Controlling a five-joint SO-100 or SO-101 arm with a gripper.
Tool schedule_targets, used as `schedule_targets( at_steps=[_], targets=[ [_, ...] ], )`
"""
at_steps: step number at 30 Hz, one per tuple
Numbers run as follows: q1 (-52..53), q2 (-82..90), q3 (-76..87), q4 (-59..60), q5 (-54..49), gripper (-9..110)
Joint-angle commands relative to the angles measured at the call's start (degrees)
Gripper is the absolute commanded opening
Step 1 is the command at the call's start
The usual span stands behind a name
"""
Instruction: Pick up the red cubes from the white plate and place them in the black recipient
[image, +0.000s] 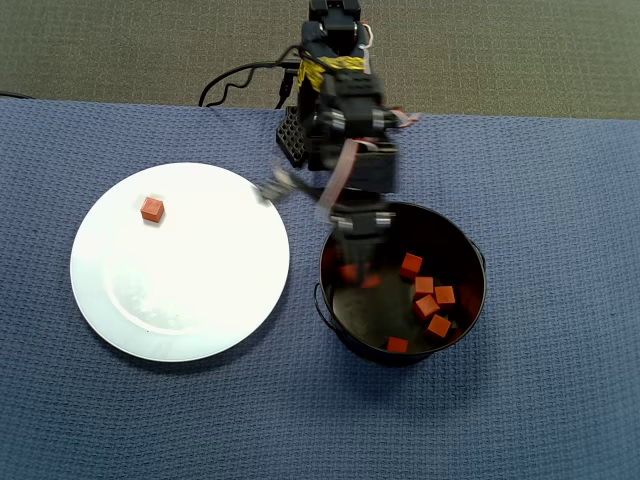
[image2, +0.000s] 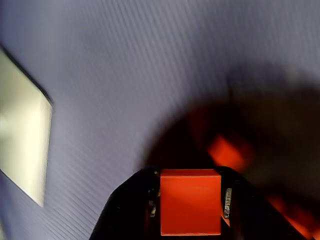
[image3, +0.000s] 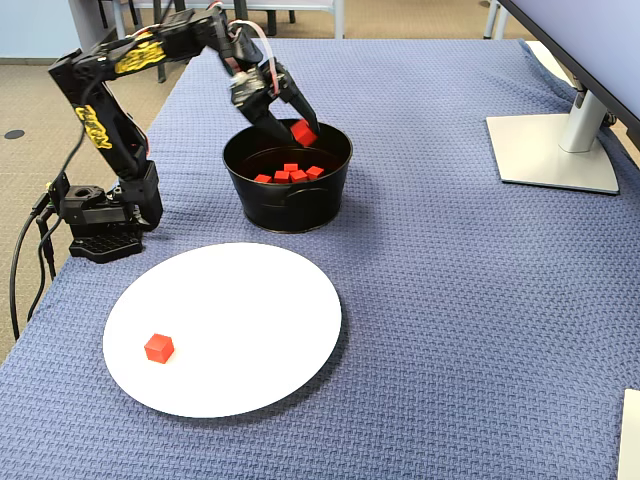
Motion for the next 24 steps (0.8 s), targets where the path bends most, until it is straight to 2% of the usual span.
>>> schedule_targets(
  at_steps=[1, 3, 6, 12, 16, 18, 20, 24],
  targets=[
    [-7.8, -1.9, -3.8, 7.0, -6.2, 45],
    [-3.9, -1.0, -3.1, 8.7, -14.4, 52],
    [8.6, 0.4, -2.7, 7.6, -26.9, 51],
    [34.6, -0.2, -2.7, 6.1, -42.0, 48],
    [49.3, -2.6, -1.1, 1.4, -40.8, 41],
    [54.8, -4.7, -0.8, 1.1, -39.0, 33],
    [58.6, -6.4, 0.5, 1.1, -37.2, 31],
    [64.1, -10.8, 0.2, 1.9, -25.5, 31]
  ],
)
